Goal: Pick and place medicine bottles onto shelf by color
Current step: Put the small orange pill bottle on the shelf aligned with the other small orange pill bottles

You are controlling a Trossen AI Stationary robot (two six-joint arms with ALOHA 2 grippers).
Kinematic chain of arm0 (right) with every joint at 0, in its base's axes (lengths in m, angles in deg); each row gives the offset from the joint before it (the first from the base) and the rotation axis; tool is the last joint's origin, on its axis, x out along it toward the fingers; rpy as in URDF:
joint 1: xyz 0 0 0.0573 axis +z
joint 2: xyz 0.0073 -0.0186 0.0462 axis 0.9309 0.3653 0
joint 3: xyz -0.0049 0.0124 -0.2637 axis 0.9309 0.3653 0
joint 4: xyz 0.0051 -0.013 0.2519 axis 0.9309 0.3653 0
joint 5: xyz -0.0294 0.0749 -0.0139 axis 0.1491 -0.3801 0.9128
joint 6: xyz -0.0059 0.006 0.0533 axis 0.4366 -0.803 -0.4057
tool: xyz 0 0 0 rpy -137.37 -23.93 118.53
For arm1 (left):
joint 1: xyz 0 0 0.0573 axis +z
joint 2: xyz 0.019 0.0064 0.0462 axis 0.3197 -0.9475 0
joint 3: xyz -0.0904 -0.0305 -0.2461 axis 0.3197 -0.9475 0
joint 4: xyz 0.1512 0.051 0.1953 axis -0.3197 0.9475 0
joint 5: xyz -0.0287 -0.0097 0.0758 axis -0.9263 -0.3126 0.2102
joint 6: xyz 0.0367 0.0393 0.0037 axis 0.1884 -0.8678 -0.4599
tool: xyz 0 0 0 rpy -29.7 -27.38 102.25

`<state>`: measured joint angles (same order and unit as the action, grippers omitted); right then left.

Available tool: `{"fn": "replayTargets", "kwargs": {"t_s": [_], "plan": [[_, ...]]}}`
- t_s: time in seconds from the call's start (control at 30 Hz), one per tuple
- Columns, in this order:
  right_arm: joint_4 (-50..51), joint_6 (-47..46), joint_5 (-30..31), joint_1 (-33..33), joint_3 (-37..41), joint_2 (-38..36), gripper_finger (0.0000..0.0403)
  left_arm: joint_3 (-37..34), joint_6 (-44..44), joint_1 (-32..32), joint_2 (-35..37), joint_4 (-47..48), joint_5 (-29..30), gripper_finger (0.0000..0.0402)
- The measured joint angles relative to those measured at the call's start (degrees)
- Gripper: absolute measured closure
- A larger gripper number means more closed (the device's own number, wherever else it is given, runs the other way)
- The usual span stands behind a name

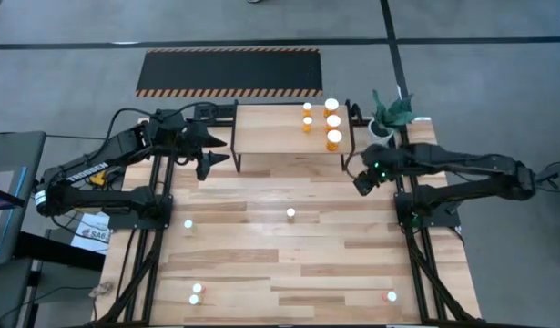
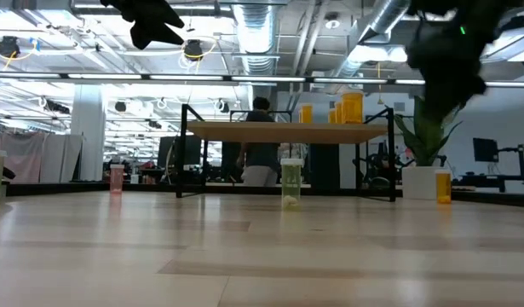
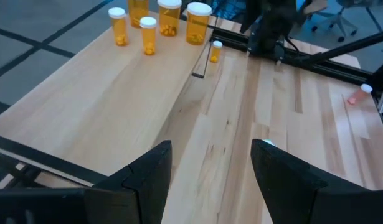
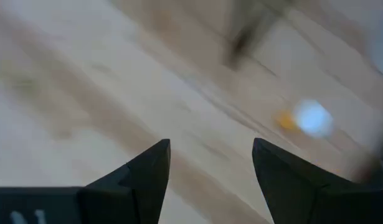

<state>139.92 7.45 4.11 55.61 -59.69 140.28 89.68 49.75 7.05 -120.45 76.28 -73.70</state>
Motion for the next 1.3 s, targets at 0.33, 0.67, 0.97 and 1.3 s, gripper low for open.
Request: {"fn": "replayTargets", "kwargs": {"t_s": [0.33, 0.67, 0.97, 1.3], "plan": [[-0.59, -8.76, 16.89, -4.61, 6.9, 1.9, 0.0154, 0.01, 7.34, 0.0, 0.0, -0.48, 3.1, 0.0196], [-5.58, -5.37, 12.8, -14.45, 6.88, 8.12, 0.0151, 0.01, 10.05, 0.0, -0.02, -0.48, 3.43, 0.0196], [-9.08, -1.82, 10.52, -15.35, 8.54, 10.96, 0.0151, 0.01, 10.2, 0.0, -0.02, -0.41, 3.74, 0.0196], [-13.24, -2.4, 8.76, -15.27, 14.92, 10.49, 0.0152, 0.01, 10.2, 0.0, -0.02, -0.38, 3.86, 0.0196]]}}
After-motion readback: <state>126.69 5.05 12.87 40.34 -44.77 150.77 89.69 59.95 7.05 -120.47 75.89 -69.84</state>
